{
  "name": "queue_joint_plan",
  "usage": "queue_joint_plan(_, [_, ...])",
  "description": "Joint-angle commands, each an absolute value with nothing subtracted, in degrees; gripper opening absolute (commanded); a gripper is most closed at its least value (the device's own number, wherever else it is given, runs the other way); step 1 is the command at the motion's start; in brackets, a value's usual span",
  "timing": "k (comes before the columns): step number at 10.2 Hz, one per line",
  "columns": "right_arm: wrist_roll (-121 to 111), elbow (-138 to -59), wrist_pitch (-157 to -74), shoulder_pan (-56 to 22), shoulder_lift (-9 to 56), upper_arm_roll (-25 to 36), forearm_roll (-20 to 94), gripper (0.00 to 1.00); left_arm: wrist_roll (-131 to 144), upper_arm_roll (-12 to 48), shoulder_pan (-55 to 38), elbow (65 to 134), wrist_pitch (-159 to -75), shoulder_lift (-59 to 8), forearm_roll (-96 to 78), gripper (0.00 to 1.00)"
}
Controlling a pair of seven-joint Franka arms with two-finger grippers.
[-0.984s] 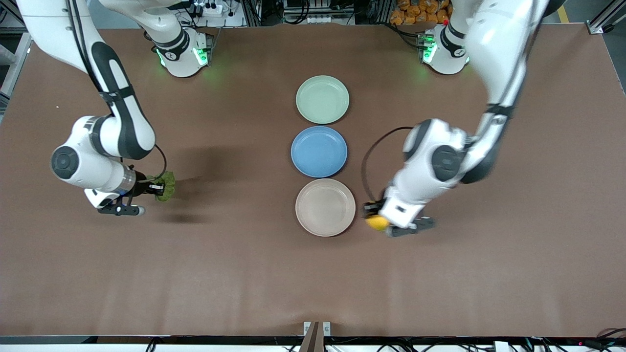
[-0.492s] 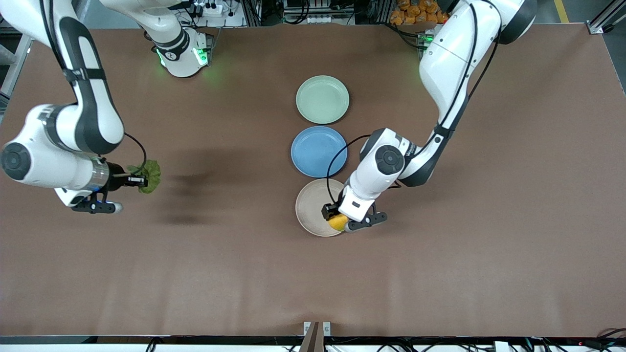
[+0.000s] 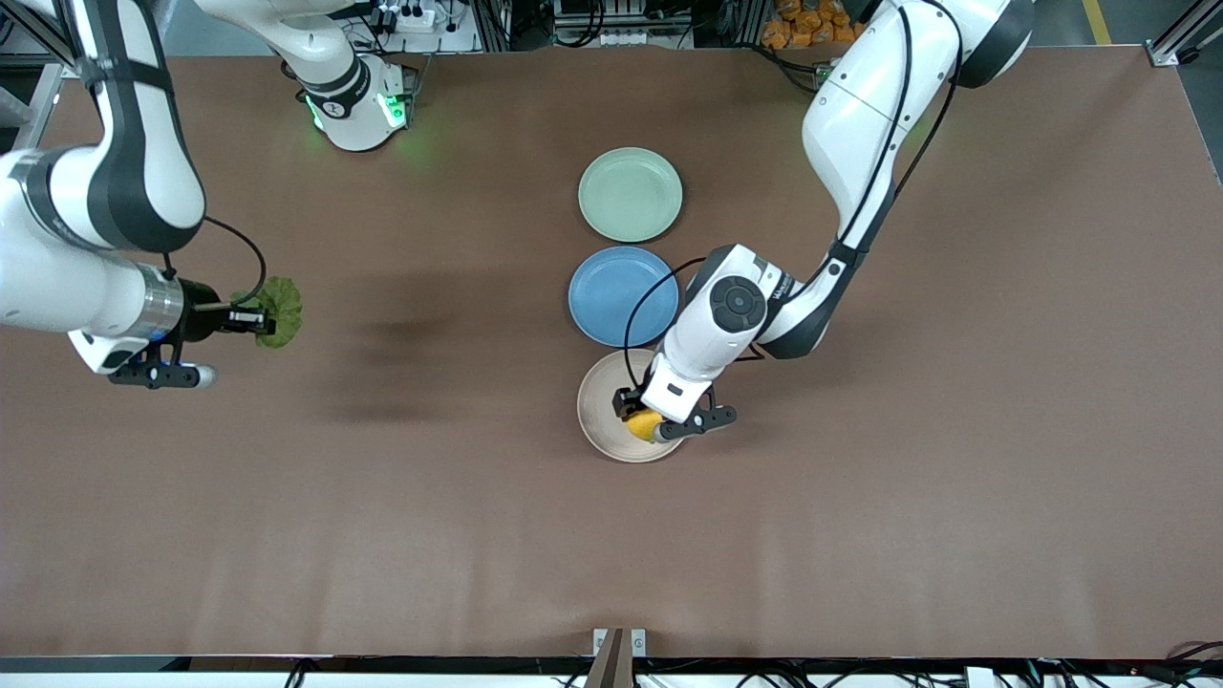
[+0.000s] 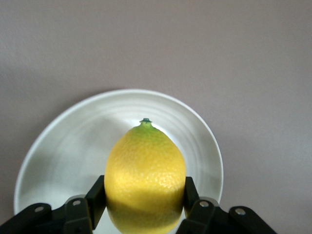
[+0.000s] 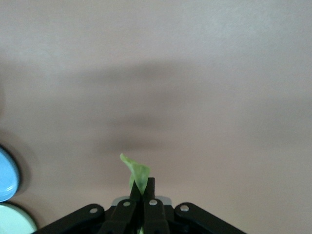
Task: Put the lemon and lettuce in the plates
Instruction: 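Carry the lemon with the left gripper over the cream plate, then release the lemon onto the cream plate while the right gripper carries lettuce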
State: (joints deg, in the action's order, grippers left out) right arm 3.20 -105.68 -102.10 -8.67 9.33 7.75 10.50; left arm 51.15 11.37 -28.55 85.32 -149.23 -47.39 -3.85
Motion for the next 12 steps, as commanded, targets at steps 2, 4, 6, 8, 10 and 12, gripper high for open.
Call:
queue_joint_plan(2, [15.5, -104.7, -101.8, -17.4, 7.1, 7.6, 11.3, 0.0, 53.2, 10.3, -29.9, 85.4, -147.8, -47.3, -4.3, 0.31])
queue_joint_plan(4, [19.2, -103.7, -102.8, -20.6, 7.4, 7.6, 11.4, 0.0, 53.2, 10.1, -29.5, 85.4, -143.7, -46.7, -4.3, 0.44])
queue_joint_plan(6, [24.8, -103.8, -103.2, -21.0, 7.0, 4.6, 11.7, 0.0, 53.2, 9.0, -29.6, 85.2, -140.1, -46.1, -4.3, 0.71])
queue_joint_plan(8, [32.0, -103.7, -103.4, -23.7, 7.1, 3.1, 11.6, 0.0, 53.2, 9.0, -29.2, 85.2, -139.1, -45.3, -4.3, 1.0])
queue_joint_plan(10, [37.6, -104.1, -104.7, -26.4, 6.9, 2.2, 11.4, 0.0, 53.3, 8.6, -29.1, 85.0, -138.8, -44.3, -4.3, 1.0])
queue_joint_plan(12, [44.1, -104.3, -104.9, -27.6, 6.5, -1.8, 11.1, 0.0, 53.3, 8.6, -28.7, 85.0, -138.7, -43.2, -4.3, 1.0])
